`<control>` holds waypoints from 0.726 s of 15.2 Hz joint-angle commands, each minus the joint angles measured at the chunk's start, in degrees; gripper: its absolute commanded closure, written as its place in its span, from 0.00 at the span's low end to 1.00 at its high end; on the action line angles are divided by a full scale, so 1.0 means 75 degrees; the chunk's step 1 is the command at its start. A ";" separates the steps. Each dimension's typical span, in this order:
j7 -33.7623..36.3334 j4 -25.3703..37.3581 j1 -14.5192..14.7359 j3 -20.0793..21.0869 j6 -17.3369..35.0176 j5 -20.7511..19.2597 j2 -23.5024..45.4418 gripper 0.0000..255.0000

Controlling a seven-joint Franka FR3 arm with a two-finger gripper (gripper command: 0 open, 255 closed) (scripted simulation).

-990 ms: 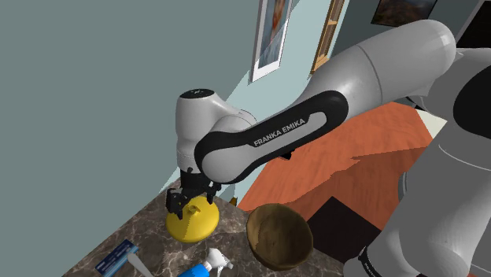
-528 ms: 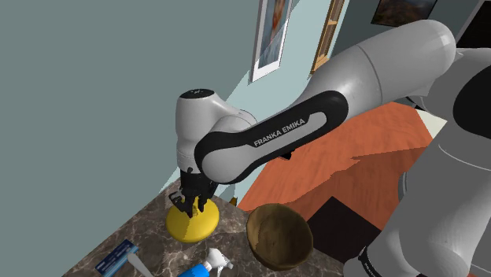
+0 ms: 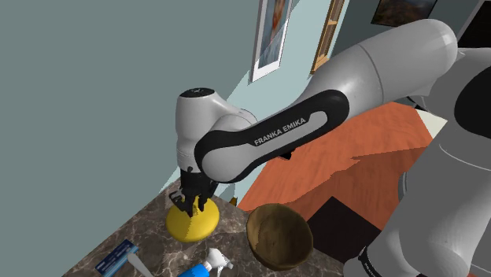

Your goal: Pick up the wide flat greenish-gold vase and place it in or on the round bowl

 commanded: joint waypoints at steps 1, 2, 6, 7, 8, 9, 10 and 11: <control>-0.0015 0.0078 -0.0009 0.0008 -0.0146 0.0041 -0.0077 1.00; -0.0029 0.0126 -0.0016 0.0013 -0.0242 0.0070 -0.0130 1.00; -0.0077 0.0336 -0.0043 0.0024 -0.0630 0.0173 -0.0329 1.00; -0.0087 0.0393 -0.0048 0.0025 -0.0727 0.0196 -0.0375 1.00; -0.0097 0.0451 -0.0054 0.0026 -0.0825 0.0217 -0.0419 1.00; -0.0105 0.0511 -0.0059 0.0027 -0.0922 0.0238 -0.0461 1.00; -0.0113 0.0573 -0.0064 0.0027 -0.1020 0.0257 -0.0502 1.00; -0.0120 0.0636 -0.0068 0.0027 -0.1118 0.0276 -0.0541 1.00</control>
